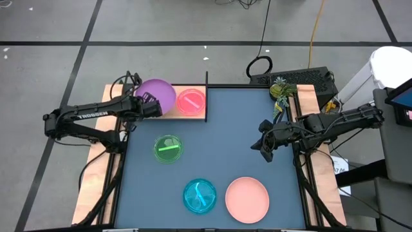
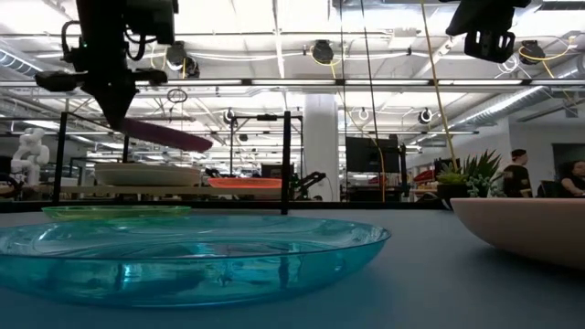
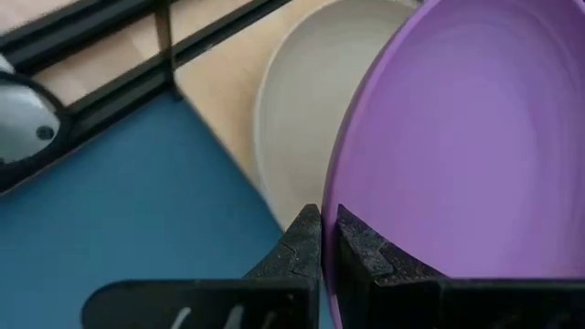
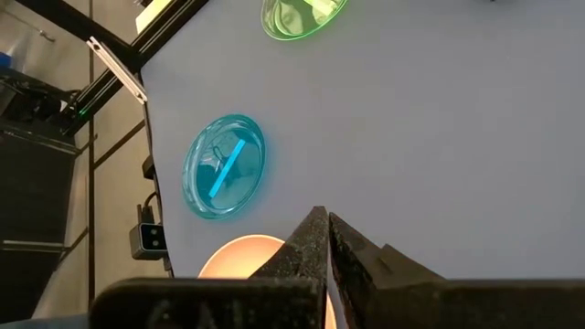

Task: Place and stack plates onto a shelf
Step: Stack the violet plate on top of the white plate on the shelf

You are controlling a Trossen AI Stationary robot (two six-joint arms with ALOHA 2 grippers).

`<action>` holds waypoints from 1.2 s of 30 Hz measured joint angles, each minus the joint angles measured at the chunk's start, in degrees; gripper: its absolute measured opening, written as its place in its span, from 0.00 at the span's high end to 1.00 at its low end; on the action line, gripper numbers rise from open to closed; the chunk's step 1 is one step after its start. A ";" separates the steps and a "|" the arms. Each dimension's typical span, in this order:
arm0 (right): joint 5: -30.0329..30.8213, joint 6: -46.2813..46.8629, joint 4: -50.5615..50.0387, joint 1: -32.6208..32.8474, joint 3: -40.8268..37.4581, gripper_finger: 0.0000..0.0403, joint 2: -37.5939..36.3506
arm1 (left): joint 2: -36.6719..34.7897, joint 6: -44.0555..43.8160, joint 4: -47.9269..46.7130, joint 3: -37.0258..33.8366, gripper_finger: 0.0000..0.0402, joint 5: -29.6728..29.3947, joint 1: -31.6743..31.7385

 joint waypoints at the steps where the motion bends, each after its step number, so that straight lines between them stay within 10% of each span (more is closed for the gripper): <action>1: 0.00 0.00 0.00 0.00 0.00 1.00 0.00 | 0.03 -0.06 0.42 -0.47 0.97 0.44 0.00; 36: 0.20 2.14 0.00 -0.02 0.00 1.00 0.01 | 0.03 0.91 1.37 -6.25 0.92 -1.07 5.11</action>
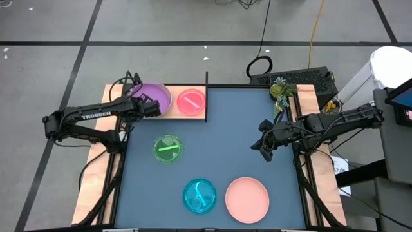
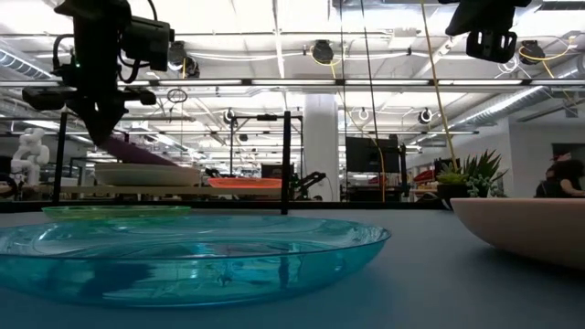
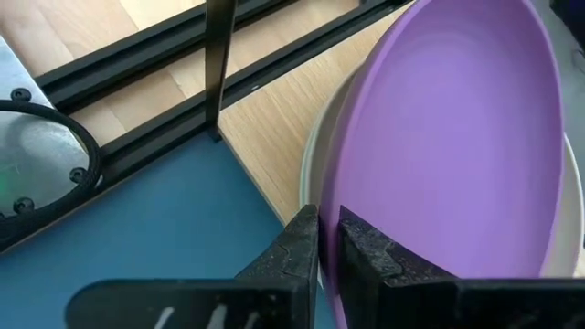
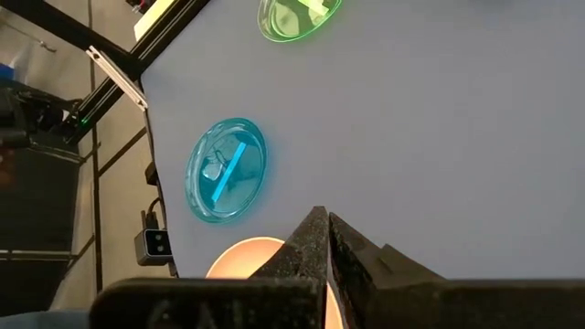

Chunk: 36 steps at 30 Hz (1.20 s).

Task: Place and stack plates onto a shelf
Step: Stack the violet plate on top of the white plate on the shelf, then stack the green plate on top of the pink plate on the shelf

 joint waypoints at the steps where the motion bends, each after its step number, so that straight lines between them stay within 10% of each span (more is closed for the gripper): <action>1: 0.02 0.00 0.00 0.00 0.00 1.00 -0.01 | 0.00 0.00 0.00 0.00 0.92 -0.06 0.00; 13: 1.53 1.31 0.00 0.00 0.00 1.00 -0.01 | 0.00 0.60 0.92 0.00 0.90 -0.42 0.04; 25: 1.53 1.31 0.00 0.02 0.00 1.00 0.01 | 0.00 3.45 3.69 0.00 0.60 -1.28 1.01; 36: 1.33 1.33 0.03 0.00 0.00 1.00 0.01 | -3.51 26.27 20.88 0.02 0.58 -1.29 -2.38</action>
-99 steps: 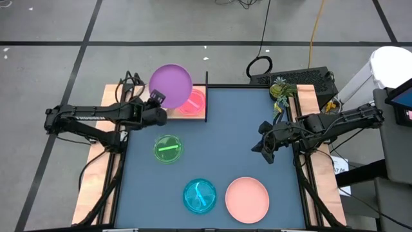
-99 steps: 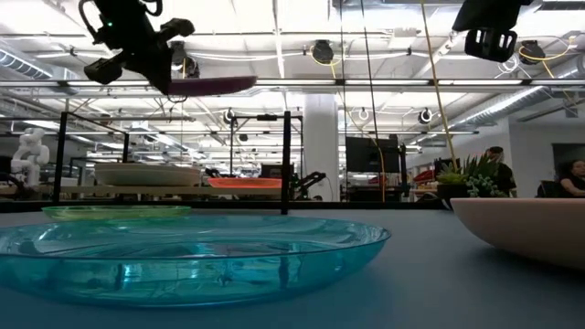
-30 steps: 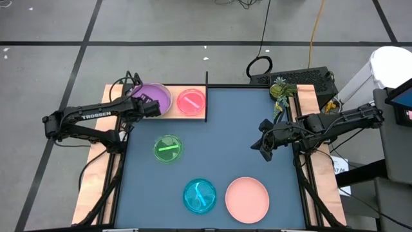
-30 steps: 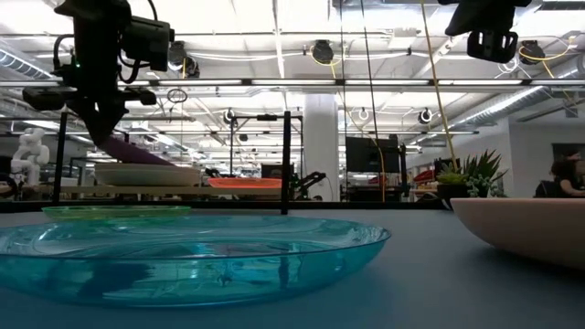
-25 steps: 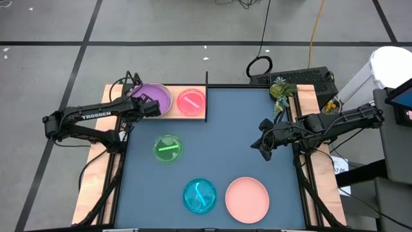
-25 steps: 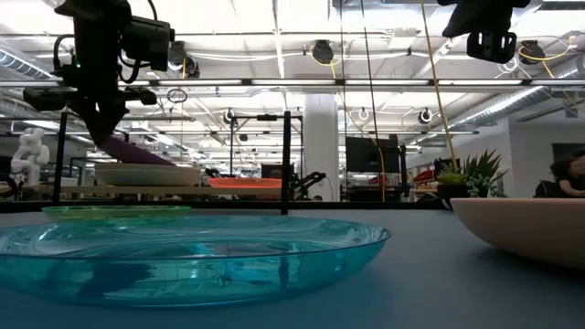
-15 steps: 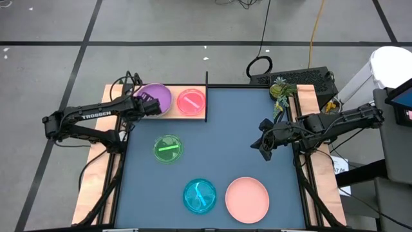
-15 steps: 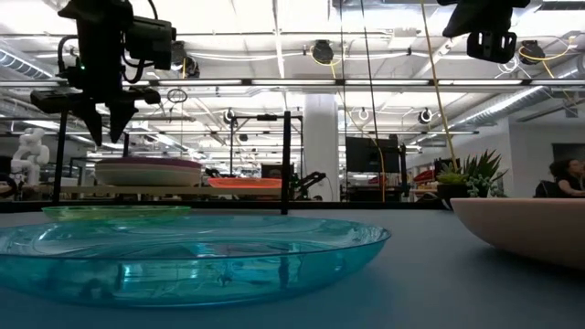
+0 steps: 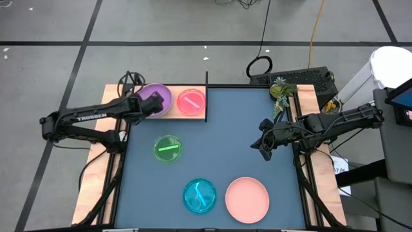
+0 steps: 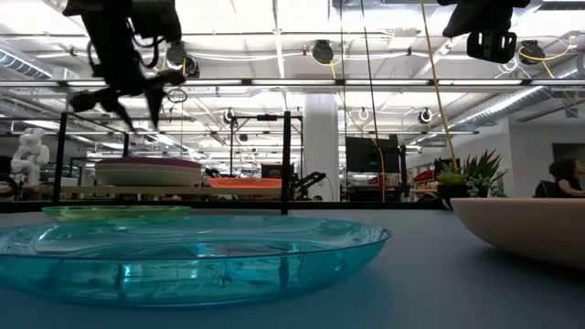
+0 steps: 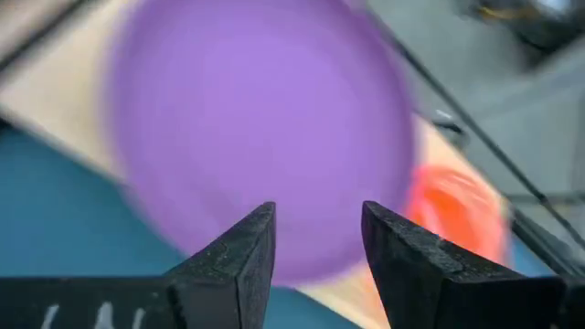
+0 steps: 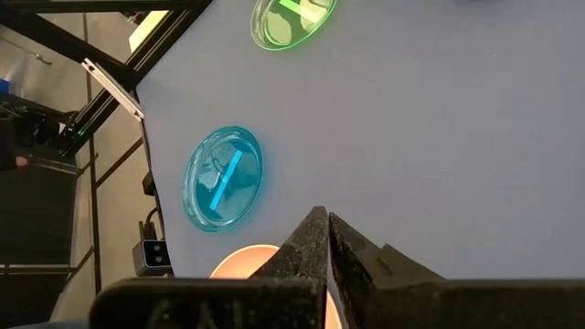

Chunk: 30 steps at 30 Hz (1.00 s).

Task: Place and stack plates onto a shelf
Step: Stack the green plate on top of the pink plate on the shelf

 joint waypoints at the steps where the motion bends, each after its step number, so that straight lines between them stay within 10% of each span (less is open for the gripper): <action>1: 0.00 0.00 0.01 0.02 0.00 1.00 0.00 | -0.36 2.73 2.55 0.00 0.58 0.04 -0.22; 9: 0.18 -0.02 1.87 0.00 0.00 1.00 0.00 | 0.08 24.04 24.03 0.13 0.58 3.56 0.78; 30: 3.26 9.74 7.77 -0.24 0.00 1.00 0.02 | 6.93 37.91 29.95 -0.02 0.80 18.87 15.98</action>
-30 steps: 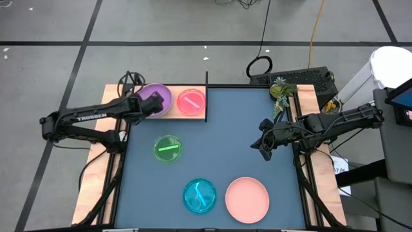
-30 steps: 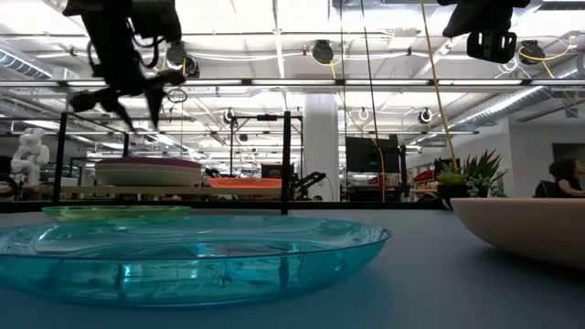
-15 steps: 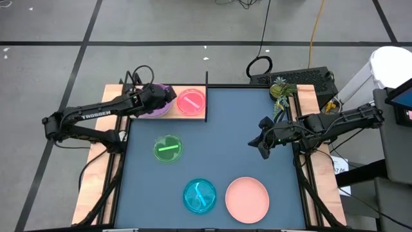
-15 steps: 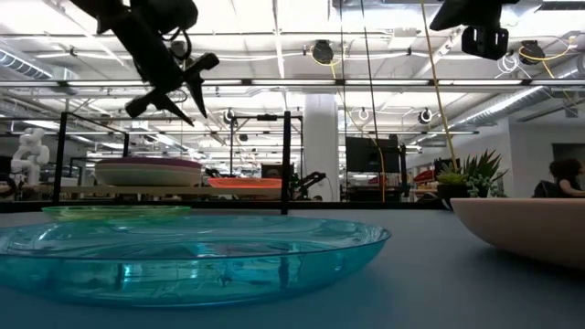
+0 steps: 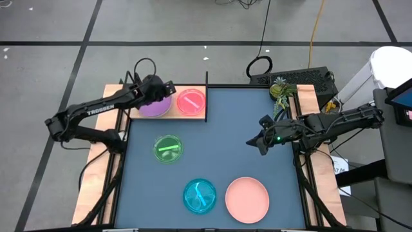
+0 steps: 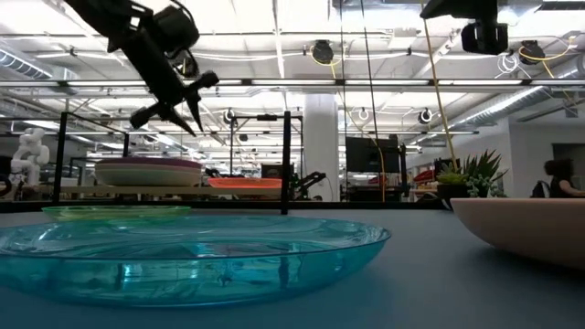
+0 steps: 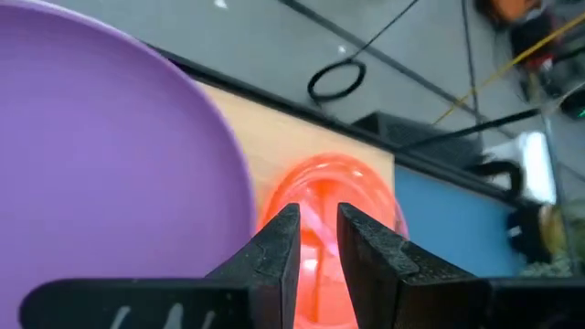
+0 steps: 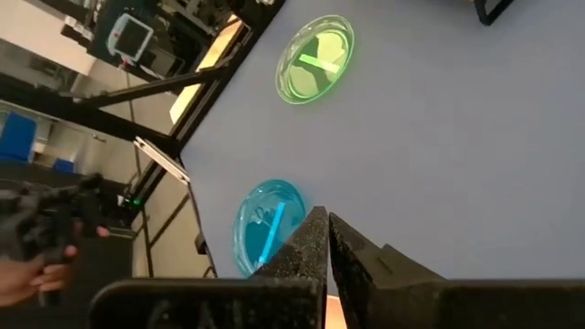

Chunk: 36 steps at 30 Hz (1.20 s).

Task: Place and stack plates onto a shelf
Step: Stack the green plate on top of the pink plate on the shelf

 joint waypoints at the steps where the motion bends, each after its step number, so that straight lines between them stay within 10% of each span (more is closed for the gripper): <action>1: 0.01 0.82 0.07 0.00 0.00 1.00 0.00 | 0.51 0.83 0.67 0.00 0.80 1.71 0.56; 20: -2.01 14.26 -0.58 3.28 0.00 1.00 0.00 | -1.94 7.02 -1.74 0.06 0.81 18.76 -17.45; 36: -1.56 13.56 -3.56 3.26 0.00 1.00 0.00 | -1.94 -19.06 -24.47 0.06 0.71 17.11 -38.81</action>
